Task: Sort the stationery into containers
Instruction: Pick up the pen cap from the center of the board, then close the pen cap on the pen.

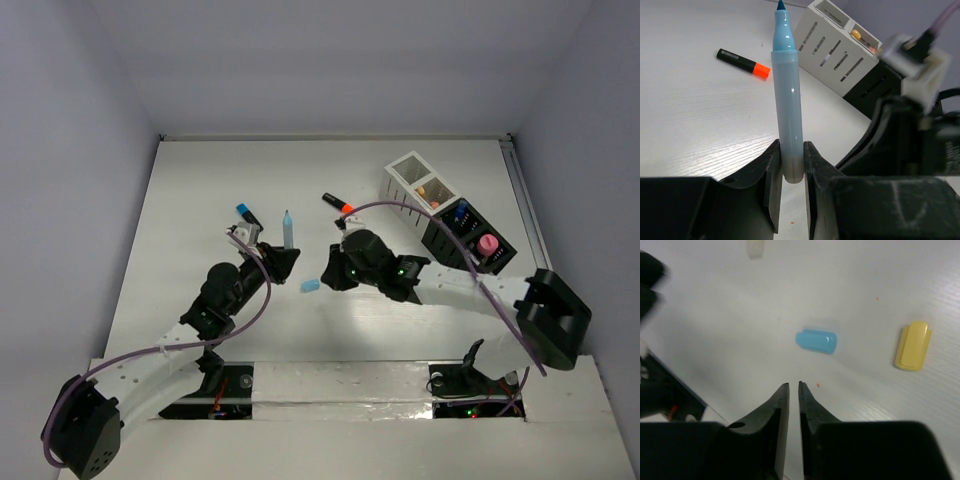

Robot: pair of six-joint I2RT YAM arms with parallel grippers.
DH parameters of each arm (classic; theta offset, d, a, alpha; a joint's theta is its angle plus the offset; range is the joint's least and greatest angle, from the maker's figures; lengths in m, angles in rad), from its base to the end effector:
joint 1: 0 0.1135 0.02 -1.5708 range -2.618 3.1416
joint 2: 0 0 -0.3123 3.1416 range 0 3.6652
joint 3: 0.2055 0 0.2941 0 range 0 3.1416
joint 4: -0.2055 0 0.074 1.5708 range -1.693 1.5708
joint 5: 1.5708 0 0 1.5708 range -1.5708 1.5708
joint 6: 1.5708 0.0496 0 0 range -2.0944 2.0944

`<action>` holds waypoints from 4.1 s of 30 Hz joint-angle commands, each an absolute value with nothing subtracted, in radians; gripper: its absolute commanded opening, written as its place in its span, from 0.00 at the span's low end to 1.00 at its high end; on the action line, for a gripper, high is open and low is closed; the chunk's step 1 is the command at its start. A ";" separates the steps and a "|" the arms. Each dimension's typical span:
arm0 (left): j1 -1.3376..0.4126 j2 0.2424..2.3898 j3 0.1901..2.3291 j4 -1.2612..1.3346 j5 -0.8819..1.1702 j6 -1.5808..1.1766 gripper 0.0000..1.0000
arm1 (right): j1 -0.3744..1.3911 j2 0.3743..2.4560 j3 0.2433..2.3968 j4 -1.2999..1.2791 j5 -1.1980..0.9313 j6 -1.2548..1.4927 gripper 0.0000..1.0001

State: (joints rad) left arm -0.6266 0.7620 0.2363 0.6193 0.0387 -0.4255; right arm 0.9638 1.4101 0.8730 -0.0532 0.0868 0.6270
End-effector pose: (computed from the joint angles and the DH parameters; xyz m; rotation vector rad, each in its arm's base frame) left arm 0.1578 -0.1166 0.2481 0.1871 1.5287 -0.8749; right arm 0.2035 0.2855 0.2573 -0.3294 2.2524 0.7982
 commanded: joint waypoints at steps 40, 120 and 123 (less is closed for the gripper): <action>-0.624 0.667 0.259 0.615 -0.037 -0.413 0.00 | 0.968 1.968 1.184 -0.078 0.160 0.623 0.69; -0.624 0.807 0.248 0.741 0.081 -0.429 0.00 | 0.930 1.492 1.268 0.264 0.373 0.423 0.00; -0.624 0.816 0.247 0.759 0.110 -0.423 0.00 | 0.930 1.535 1.311 0.279 0.312 0.446 0.00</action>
